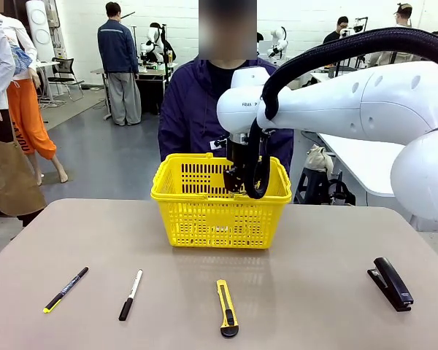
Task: Place the items the person wants into the basket.
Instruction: Pick up the item the person points to and place it in the Market Basket.
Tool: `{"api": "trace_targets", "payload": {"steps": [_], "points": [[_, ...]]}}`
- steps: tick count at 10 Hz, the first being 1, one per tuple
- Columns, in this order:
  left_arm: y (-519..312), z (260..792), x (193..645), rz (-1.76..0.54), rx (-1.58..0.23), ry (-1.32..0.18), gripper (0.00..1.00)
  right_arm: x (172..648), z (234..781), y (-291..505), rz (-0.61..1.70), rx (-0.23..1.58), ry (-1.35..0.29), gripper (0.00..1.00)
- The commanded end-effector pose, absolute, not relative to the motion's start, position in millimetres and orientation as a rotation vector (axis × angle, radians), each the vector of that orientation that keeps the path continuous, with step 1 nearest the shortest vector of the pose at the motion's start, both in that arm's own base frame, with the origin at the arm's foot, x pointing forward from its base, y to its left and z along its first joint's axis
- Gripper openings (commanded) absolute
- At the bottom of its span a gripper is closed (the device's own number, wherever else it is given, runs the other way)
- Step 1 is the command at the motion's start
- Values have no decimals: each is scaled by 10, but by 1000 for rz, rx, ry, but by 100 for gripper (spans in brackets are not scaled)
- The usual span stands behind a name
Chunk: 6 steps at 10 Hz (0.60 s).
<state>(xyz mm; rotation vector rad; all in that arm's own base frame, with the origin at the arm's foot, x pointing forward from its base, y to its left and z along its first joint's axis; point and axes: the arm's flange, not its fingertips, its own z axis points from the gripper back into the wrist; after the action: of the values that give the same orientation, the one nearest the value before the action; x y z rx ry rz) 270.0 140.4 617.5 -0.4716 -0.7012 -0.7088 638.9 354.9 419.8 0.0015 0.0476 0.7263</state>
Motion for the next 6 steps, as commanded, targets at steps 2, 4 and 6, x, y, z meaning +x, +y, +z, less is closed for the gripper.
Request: {"api": "trace_targets", "payload": {"steps": [2,4,6], "points": [[1418,6177,2688,-724,-480,-711,100,6475,4241,3588,765,-18,51,100],[1418,6177,2688,-724,-480,-711,100,6472,4236,3580,770,-14,51,100],[1418,6177,2688,-724,-480,-711,100,6471,4232,3579,775,-15,50,100]]}}
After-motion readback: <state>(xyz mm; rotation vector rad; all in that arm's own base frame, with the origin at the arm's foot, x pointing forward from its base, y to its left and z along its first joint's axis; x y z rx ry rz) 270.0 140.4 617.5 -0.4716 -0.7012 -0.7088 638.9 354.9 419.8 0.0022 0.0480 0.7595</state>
